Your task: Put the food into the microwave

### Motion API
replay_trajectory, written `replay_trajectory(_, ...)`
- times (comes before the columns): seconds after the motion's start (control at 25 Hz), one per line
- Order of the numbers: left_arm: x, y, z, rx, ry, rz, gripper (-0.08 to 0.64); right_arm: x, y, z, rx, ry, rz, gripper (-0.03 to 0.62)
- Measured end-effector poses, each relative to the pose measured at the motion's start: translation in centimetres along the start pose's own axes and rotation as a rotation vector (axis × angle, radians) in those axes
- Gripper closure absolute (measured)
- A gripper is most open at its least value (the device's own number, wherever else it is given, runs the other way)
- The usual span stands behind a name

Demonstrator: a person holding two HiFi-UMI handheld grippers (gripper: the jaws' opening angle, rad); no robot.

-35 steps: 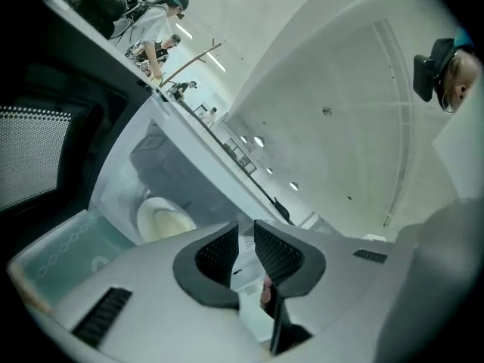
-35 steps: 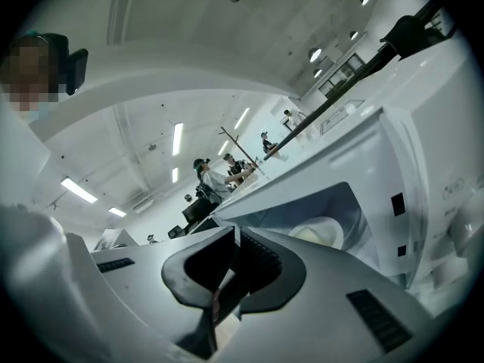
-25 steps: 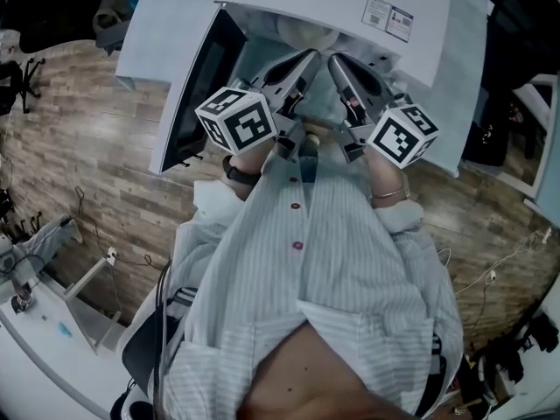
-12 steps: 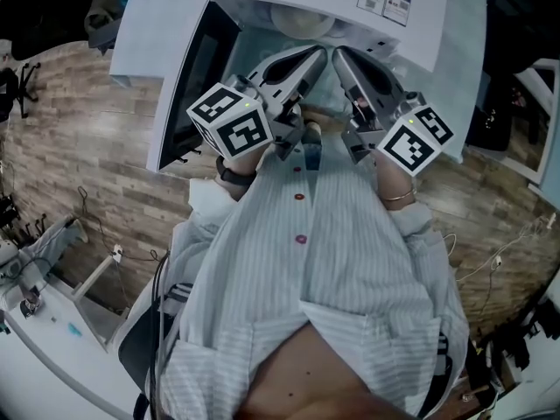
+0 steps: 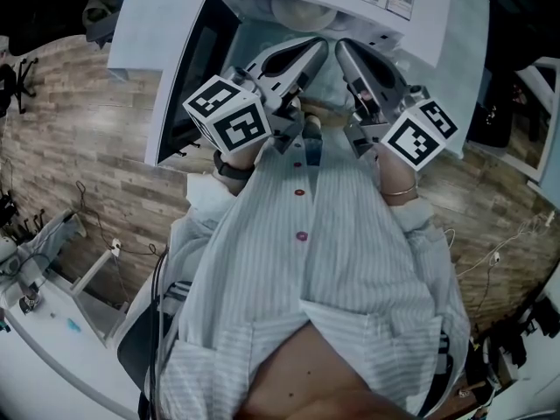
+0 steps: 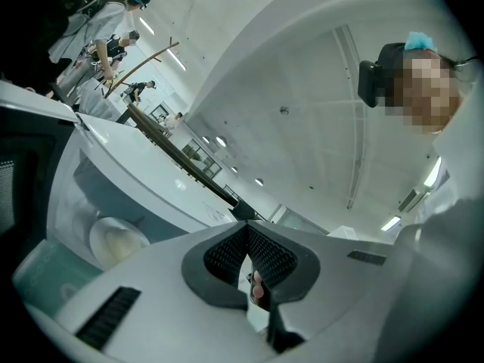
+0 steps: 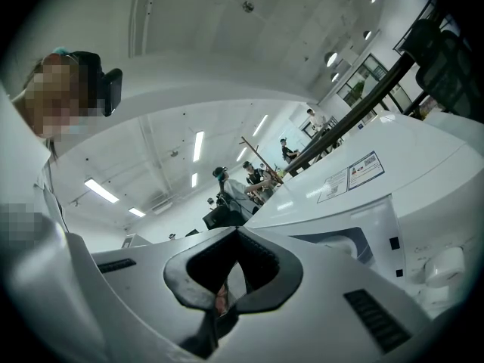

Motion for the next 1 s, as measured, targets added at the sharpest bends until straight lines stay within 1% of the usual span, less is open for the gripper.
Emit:
replay_trajectory(0.32,-0.6,-0.5,0.1,0.008,-0.011,-0.001,0.552,-0.3,0.1,0.1,0.002,-0.009,0.018,0.56)
replay_trajectory(0.52,-0.9,-0.9,0.2,0.008,-0.015,0.019,0.551,-1.0,0.2,0.3,0.007,-0.006,0.032,0.56)
replay_trajectory(0.76,-0.2,-1.4,0.9,0.009,-0.047,0.05,0.552,-1.7,-0.2,0.5,0.006,0.005,0.039,0.56)
replay_trajectory(0.88,0.6,-2.0,1.5,0.033,-0.032,0.074,0.552,-2.0,-0.7,0.6,0.002,0.009,0.041,0.56)
replay_trajectory(1.0,1.5,-1.8,1.5,0.007,0.003,0.061,0.552,-1.7,-1.3,0.6,-0.001,-0.003,0.037,0.56)
Point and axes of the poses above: the fingertips, and each gripper's own axes: y forward along the fingers, z to its left, x out of its top, the point moved 2 cm from there along -y, backward along the fingers, and after that the axes turned 8 degrees about y, right-handed, at the moved point
